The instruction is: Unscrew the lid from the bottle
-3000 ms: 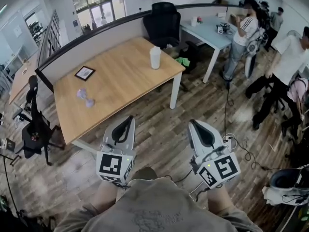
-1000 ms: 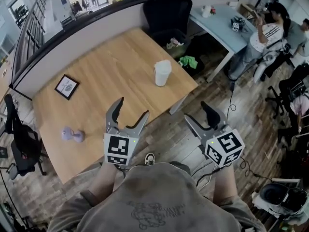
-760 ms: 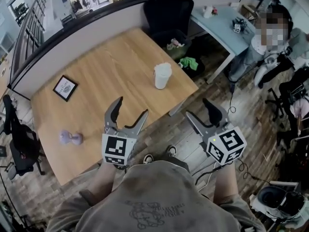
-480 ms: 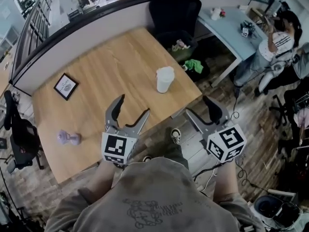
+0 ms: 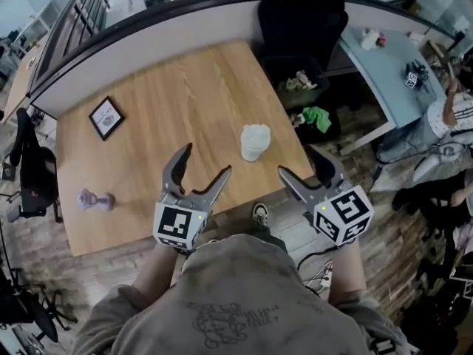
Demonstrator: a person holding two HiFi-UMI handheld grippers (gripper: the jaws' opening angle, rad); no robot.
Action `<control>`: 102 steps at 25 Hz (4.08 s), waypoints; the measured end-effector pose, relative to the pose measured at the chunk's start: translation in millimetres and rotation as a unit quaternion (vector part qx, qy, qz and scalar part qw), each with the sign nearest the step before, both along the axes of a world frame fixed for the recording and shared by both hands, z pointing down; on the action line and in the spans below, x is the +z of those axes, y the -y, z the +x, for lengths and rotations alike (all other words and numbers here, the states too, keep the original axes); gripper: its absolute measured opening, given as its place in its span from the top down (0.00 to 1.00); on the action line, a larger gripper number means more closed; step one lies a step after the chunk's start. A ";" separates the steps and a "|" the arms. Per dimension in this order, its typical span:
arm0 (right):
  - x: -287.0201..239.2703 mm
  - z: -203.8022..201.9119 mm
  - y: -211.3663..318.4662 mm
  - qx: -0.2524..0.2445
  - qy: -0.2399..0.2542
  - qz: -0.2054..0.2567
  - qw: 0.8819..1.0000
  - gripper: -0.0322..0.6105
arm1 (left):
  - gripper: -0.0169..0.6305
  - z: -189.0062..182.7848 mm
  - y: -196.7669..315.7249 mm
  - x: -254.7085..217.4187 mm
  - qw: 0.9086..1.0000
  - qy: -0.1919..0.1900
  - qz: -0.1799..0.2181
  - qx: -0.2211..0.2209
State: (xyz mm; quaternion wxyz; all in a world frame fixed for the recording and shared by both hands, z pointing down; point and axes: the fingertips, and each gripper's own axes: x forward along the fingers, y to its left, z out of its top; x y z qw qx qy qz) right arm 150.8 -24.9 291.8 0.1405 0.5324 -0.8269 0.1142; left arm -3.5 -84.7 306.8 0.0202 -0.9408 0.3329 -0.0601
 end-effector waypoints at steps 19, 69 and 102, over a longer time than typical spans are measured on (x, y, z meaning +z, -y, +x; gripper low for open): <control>79.1 3.5 92.6 -0.389 -0.229 -0.093 0.887 0.40 | 0.31 67.4 39.6 74.9 0.996 0.060 -0.015 -0.069; 205.5 -23.1 112.3 -0.534 -0.429 -0.176 0.707 0.37 | 0.49 142.3 64.1 294.8 0.986 0.060 -0.082 0.135; 175.2 -34.9 124.6 -0.241 -0.198 -0.193 0.930 0.26 | 0.50 140.4 59.6 302.1 0.981 0.052 -0.099 0.158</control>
